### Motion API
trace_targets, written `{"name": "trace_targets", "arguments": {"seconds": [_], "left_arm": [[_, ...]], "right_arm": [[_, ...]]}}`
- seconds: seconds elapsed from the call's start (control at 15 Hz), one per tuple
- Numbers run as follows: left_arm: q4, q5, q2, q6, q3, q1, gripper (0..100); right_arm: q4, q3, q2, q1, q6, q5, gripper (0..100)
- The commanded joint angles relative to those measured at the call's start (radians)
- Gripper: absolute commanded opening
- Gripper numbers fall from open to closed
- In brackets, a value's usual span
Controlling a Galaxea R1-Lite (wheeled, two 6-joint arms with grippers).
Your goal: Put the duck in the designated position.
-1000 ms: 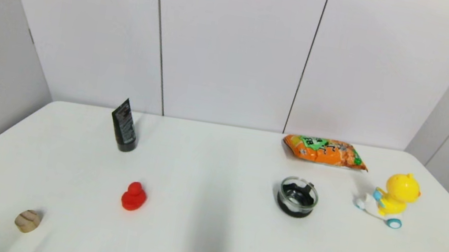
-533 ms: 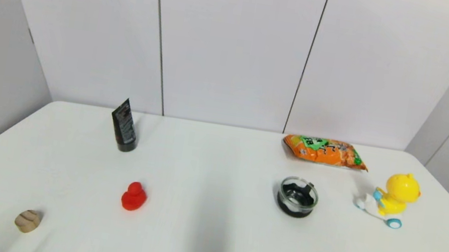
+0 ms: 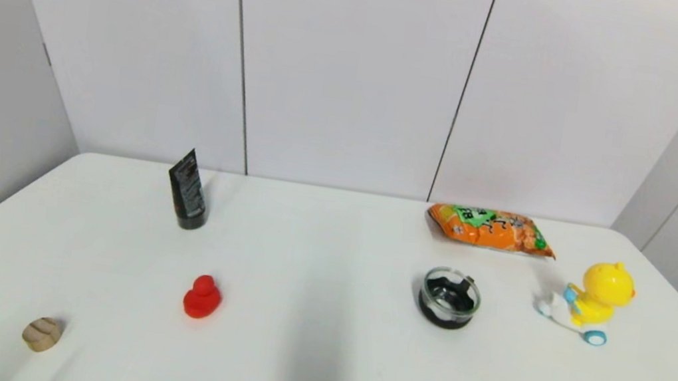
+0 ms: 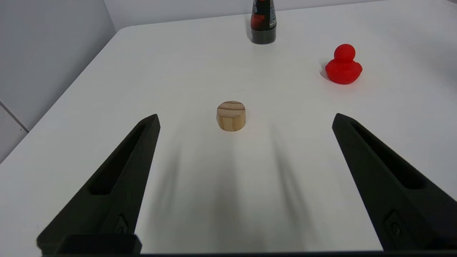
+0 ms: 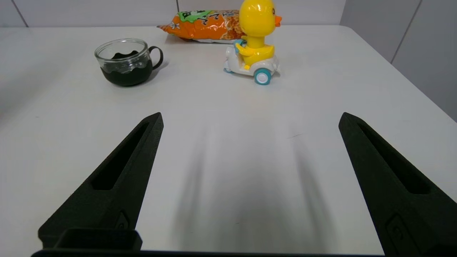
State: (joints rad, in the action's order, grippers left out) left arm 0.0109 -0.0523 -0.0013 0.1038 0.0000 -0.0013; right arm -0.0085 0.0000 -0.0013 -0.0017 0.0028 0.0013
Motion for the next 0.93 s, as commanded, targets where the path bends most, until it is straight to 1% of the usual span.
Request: {"name": "trace_targets", "arguments": {"seconds": [0.07, 0.93], "left_arm": [[0.000, -0.001, 0.001, 0.000, 0.000, 0.000, 100], [0.000, -0.001, 0.001, 0.000, 0.000, 0.000, 100]], "right_arm": [[-0.001, 0.000, 0.001, 0.000, 0.000, 0.000, 100], [-0.001, 0.000, 0.001, 0.000, 0.000, 0.000, 100]]}}
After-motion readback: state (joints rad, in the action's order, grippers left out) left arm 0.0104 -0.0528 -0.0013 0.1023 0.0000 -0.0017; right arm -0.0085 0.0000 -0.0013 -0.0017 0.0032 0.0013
